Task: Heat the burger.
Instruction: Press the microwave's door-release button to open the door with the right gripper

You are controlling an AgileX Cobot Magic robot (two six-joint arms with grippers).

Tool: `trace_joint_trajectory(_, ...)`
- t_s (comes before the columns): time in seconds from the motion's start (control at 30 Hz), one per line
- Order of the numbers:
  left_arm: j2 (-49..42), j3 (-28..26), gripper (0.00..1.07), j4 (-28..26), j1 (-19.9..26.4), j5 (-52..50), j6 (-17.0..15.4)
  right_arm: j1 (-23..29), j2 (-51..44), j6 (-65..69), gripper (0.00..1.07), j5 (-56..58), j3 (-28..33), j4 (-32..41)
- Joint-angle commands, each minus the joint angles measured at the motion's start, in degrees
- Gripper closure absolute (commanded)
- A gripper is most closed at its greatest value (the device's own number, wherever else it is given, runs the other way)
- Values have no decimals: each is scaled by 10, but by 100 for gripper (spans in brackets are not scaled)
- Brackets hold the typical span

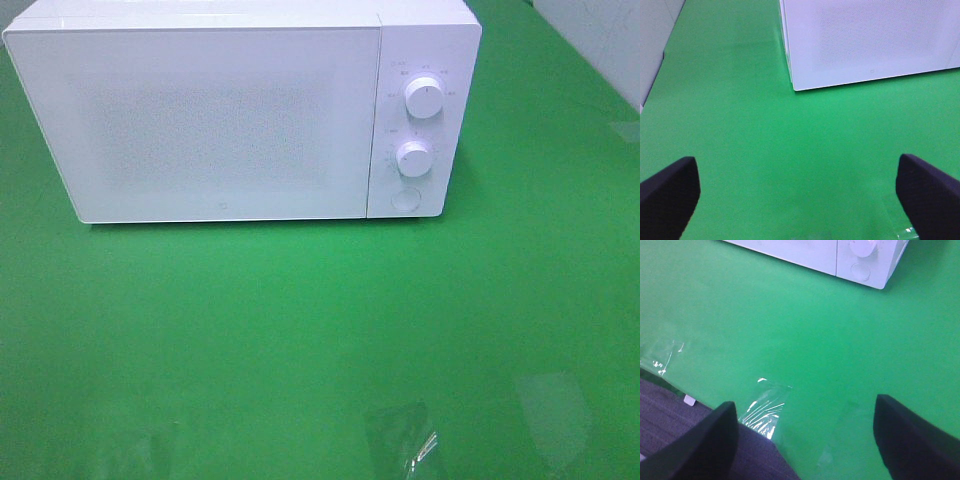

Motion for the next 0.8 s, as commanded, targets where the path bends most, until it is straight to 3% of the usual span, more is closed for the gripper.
trace_joint_trajectory(0.03,-10,1,7,0,1,-3,-2,-31,-33,1,36,22,-1,0)
trace_joint_trajectory(0.07,-10,1,7,0,1,-3,-2,-68,-63,-1,36,36,-1,-3)
trace_joint_trajectory(0.17,-10,1,7,0,1,-3,-2,-83,-75,-4,36,42,-1,-3)
trace_joint_trajectory(0.23,-10,1,7,0,1,-3,-2,-136,-136,-8,36,56,-1,-3)
trace_joint_trajectory(0.47,-10,1,7,0,1,-3,-2,-191,-207,-8,36,72,-1,-3)
trace_joint_trajectory(0.5,-10,1,7,0,1,-3,-2,-223,-241,-13,36,83,-1,-3)
trace_joint_trajectory(0.8,-10,1,7,0,1,-3,-2,-281,-308,-13,36,135,1,0)
